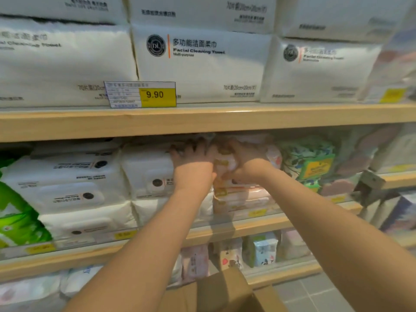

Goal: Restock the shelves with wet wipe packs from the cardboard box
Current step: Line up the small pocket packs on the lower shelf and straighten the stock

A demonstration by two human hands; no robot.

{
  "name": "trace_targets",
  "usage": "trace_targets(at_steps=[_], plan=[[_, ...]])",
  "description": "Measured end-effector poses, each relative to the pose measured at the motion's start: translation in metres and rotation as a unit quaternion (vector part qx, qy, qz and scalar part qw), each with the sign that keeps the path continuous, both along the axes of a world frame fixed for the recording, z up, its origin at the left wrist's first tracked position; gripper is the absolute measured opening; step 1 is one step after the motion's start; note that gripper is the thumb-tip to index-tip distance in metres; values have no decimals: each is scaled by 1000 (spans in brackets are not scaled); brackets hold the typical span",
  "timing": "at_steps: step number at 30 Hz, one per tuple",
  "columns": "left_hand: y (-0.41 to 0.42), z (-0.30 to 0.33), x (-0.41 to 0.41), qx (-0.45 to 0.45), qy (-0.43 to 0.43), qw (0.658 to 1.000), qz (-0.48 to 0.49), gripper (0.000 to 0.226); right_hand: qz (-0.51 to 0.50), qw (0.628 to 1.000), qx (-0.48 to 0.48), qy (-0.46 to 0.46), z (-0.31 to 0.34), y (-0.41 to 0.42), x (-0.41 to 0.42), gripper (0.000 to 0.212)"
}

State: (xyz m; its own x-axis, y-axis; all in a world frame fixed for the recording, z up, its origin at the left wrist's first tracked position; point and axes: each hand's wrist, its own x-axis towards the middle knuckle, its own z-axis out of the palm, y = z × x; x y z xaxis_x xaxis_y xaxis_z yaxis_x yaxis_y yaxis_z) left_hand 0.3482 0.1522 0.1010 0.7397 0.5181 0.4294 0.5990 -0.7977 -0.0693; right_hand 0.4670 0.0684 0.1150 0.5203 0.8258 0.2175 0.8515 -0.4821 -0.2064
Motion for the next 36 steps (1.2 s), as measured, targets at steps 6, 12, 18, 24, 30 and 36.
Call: trace_targets(at_steps=[6, 12, 18, 24, 30, 36], plan=[[3, -5, 4, 21, -13, 1000, 8, 47, 47, 998, 26, 18, -5, -16, 6, 81], [6, -7, 5, 30, -20, 999, 8, 65, 75, 997, 31, 10, -11, -25, 9, 74], [5, -9, 4, 42, -63, 997, 17, 60, 70, 997, -6, -12, -7, -25, 5, 77], [5, 6, -38, -102, -83, 991, -38, 48, 66, 997, -8, 28, 7, -22, -23, 79], [48, 1, -165, -68, -150, 985, -50, 44, 157, 984, 71, -45, 20, 22, -109, 62], [123, 3, -304, -18, -224, 971, 81, 53, 307, 948, 67, -61, 29, 127, -236, 53]])
